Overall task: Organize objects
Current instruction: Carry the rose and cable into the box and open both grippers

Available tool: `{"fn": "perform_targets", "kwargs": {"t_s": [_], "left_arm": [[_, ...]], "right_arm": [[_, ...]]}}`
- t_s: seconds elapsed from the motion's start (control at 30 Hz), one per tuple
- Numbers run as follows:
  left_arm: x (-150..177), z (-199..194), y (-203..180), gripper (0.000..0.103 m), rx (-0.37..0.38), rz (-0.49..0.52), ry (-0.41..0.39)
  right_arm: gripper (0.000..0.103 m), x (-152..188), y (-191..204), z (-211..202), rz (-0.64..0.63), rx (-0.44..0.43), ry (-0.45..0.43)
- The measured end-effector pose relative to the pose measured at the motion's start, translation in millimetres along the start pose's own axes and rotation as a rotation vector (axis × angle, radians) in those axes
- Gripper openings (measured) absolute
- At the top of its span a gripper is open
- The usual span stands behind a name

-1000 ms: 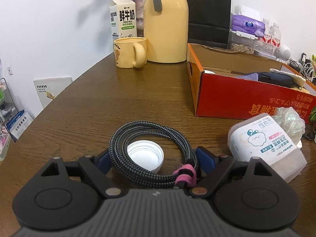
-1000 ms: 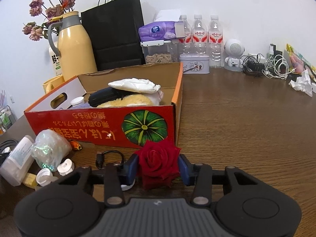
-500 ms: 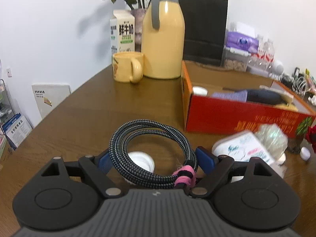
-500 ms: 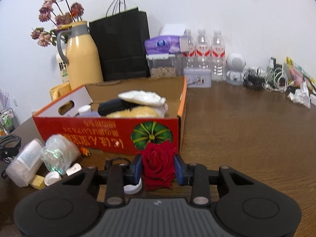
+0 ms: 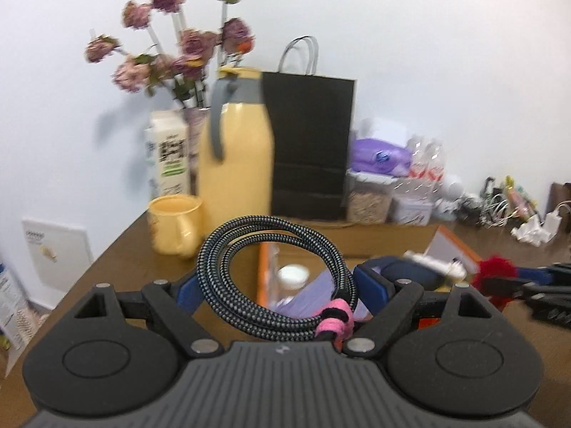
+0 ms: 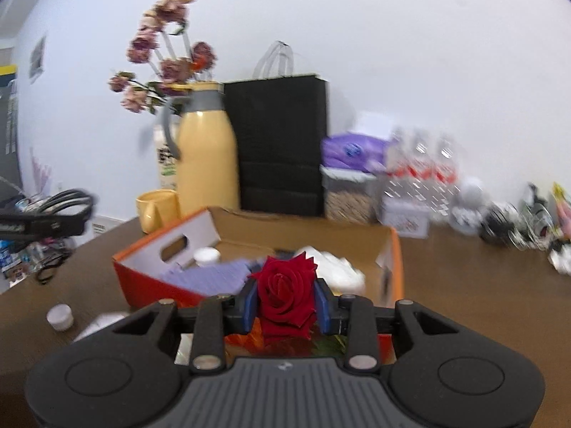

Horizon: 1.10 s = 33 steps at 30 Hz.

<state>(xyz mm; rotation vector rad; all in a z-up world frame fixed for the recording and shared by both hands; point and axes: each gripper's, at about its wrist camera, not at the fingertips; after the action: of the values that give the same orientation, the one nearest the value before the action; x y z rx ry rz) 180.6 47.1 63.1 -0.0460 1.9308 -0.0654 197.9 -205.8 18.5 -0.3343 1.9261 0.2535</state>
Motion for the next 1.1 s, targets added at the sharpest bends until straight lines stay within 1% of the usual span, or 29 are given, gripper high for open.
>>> {"fn": "perform_targets", "kwargs": {"t_s": [0.1,0.2,0.33,0.43,0.63,0.8,0.87,1.0,1.03,1.07,1.1], "left_arm": [[-9.0,15.6,-10.7,0.087,0.037,-0.016,0.006],[-16.3,35.0,-17.7,0.087,0.058,-0.031,0.02],[-23.6,60.5,-25.5,0.087,0.065,-0.033,0.034],[-23.9,81.4,-28.0,0.087,0.059,-0.045,0.054],[-14.9,120.3,-30.7,0.087,0.072,-0.078,0.109],[-2.0,141.6,-27.9,0.087,0.077,-0.09,0.168],[0.8,144.8,-27.0,0.087,0.069,-0.088,0.173],[1.9,145.3,-28.0,0.09,0.059,-0.079,0.175],[1.0,144.4,-28.1,0.093,0.06,-0.079,0.173],[0.4,142.6,-27.7,0.101,0.065,-0.082,0.169],[-0.9,140.5,-28.6,0.103,0.069,-0.087,0.16]], "right_arm": [[0.031,-14.0,13.4,19.3,-0.027,-0.024,0.005],[0.031,-25.8,24.9,40.8,-0.044,-0.046,0.015],[0.032,-35.8,35.1,67.8,-0.059,-0.062,0.027],[0.032,-38.9,39.9,90.9,-0.072,-0.051,0.049],[0.032,-33.9,38.0,126.2,-0.058,-0.06,0.088],[0.032,-22.8,30.8,140.5,-0.047,-0.086,0.109],[0.033,-20.1,27.5,143.7,-0.037,-0.098,0.119],[0.041,-18.7,26.7,143.1,-0.05,-0.098,0.119],[0.043,-18.8,26.3,142.4,-0.051,-0.094,0.118],[0.051,-19.3,26.1,141.6,-0.051,-0.088,0.118],[0.062,-19.7,25.7,139.9,-0.052,-0.077,0.112]]}}
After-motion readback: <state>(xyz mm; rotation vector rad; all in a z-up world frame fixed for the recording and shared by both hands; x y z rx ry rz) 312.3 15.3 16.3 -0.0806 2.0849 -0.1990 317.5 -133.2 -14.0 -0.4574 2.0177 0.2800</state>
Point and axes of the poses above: each gripper's, at about its wrist camera, not at the fingertips, and z roughly the way its jaws point, y to its left, x to its underside, and after that the axes turned 1 degree about -y, right-handed
